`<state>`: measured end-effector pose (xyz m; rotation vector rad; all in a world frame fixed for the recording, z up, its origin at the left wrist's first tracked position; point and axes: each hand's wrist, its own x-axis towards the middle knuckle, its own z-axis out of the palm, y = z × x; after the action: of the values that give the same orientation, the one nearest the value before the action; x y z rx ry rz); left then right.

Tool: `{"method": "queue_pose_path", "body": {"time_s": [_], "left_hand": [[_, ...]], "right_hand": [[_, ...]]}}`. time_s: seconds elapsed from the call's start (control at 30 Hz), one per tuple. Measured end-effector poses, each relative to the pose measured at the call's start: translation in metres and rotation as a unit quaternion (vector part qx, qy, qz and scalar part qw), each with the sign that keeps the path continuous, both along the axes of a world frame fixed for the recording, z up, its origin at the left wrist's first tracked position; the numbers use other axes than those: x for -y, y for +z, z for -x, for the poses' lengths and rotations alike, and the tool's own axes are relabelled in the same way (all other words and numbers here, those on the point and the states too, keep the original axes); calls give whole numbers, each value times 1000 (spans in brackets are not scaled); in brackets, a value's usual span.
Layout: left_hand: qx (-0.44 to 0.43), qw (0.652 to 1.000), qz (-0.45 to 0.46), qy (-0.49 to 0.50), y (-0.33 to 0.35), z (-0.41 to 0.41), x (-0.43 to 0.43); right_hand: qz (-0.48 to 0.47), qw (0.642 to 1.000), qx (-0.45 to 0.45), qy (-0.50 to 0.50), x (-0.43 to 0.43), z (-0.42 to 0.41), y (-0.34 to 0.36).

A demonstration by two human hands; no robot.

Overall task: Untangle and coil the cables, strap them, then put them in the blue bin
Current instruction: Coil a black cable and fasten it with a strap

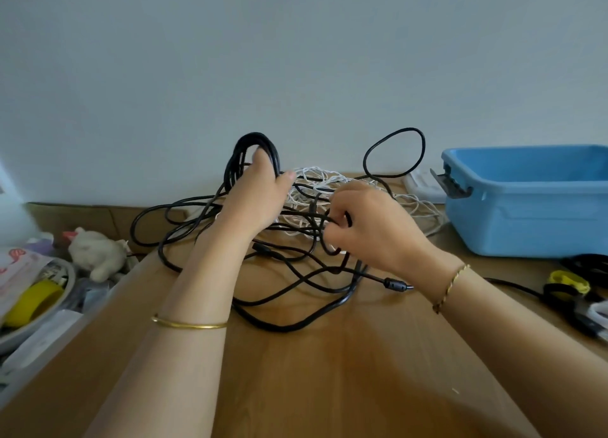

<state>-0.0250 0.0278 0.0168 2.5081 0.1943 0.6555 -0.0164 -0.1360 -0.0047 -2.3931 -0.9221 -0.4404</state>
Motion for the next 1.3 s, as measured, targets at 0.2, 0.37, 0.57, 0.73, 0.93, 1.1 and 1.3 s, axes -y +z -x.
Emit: {"method": "queue_pose_path", "body": {"time_s": [0.2, 0.37, 0.57, 0.73, 0.93, 1.1, 1.3], "left_hand": [[-164, 978, -81, -98, 7, 10, 3], [-251, 929, 124, -241, 9, 18, 7], [-243, 861, 295, -336, 15, 22, 9], [-196, 728, 518, -405, 21, 19, 1], [-91, 559, 734, -375, 23, 15, 4], [61, 484, 815, -312, 17, 6, 2], [140, 549, 770, -293, 19, 2, 7]], "right_hand": [[-12, 990, 98, -98, 14, -11, 5], [-70, 989, 112, -65, 21, -28, 1], [-83, 990, 103, -52, 21, -37, -9], [-116, 993, 30, -18, 15, -33, -16], [-140, 985, -94, 31, 1, -16, -17], [-150, 961, -216, 86, -1, -9, -19], [-110, 963, -229, 89, -6, -3, -15]]}}
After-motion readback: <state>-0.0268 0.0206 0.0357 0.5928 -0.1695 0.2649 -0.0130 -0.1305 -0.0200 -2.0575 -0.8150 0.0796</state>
